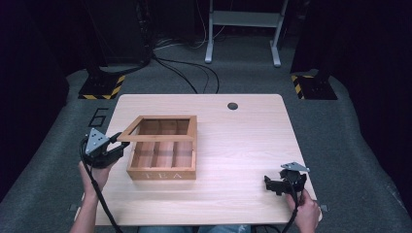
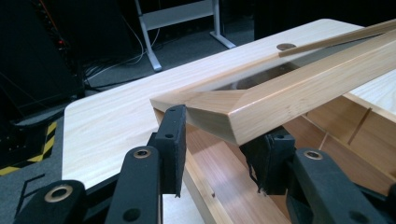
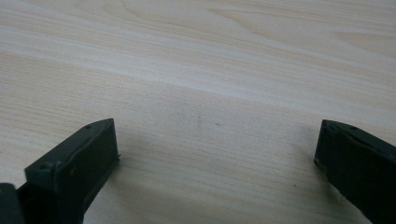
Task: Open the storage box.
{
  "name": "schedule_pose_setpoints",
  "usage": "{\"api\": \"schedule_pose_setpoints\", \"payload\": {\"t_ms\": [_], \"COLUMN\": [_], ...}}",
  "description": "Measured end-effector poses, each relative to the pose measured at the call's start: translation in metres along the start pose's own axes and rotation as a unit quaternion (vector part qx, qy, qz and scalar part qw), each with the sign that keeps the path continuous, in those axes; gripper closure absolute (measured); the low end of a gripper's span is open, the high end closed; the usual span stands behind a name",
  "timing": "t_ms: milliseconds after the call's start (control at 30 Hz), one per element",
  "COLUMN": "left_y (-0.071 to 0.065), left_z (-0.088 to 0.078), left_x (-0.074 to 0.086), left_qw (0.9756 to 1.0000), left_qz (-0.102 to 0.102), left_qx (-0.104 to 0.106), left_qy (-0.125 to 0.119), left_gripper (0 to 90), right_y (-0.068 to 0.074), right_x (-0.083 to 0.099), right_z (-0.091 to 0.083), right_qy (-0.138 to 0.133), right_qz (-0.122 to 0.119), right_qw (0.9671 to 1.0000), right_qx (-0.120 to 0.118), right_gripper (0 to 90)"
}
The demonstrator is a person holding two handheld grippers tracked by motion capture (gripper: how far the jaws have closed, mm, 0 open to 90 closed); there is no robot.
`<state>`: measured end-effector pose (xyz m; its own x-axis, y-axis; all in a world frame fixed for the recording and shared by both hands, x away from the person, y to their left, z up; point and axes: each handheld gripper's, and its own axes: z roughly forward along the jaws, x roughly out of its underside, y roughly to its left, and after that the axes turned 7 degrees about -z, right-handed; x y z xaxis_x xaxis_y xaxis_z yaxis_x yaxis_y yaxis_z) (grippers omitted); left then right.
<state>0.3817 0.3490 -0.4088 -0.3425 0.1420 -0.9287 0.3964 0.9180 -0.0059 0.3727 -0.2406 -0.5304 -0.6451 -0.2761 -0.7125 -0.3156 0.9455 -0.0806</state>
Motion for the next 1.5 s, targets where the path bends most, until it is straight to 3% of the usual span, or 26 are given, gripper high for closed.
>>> {"api": "schedule_pose_setpoints", "payload": {"t_ms": [100,400,700,1000,1200,1433,1500], "left_y": [0.000,-0.003,-0.003,-0.006,-0.002,0.001,0.001], "left_z": [-0.001,0.000,0.004,0.009,0.007,0.005,0.007], "left_x": [0.007,0.030,0.054,0.068,0.069,0.069,0.070], "left_qw": [1.0000,0.9997,0.9981,0.9964,0.9949,0.9927,0.9912], "left_qz": [-0.005,-0.018,-0.015,-0.026,-0.046,-0.048,-0.041], "left_qx": [0.004,0.014,0.039,0.053,0.059,0.070,0.073], "left_qy": [0.002,0.005,0.046,0.060,0.068,0.085,0.103], "left_gripper": [59.2,58.7,58.0,54.4,45.5,25.2,21.8], "right_y": [0.001,0.000,0.001,0.000,0.001,0.000,0.001], "right_x": [0.000,0.000,0.000,0.000,0.000,0.000,0.000], "right_z": [0.001,0.000,0.001,0.000,0.000,0.000,0.000], "right_qy": [-0.004,-0.002,-0.003,-0.001,-0.002,0.000,-0.003], "right_qz": [0.008,0.003,0.008,0.004,0.006,0.000,0.006], "right_qw": [1.0000,1.0000,1.0000,1.0000,1.0000,1.0000,1.0000], "right_qx": [0.005,0.002,0.004,0.002,0.003,0.000,0.003], "right_gripper": [0.0,0.0,0.0,0.0,0.0,0.0,0.0]}}
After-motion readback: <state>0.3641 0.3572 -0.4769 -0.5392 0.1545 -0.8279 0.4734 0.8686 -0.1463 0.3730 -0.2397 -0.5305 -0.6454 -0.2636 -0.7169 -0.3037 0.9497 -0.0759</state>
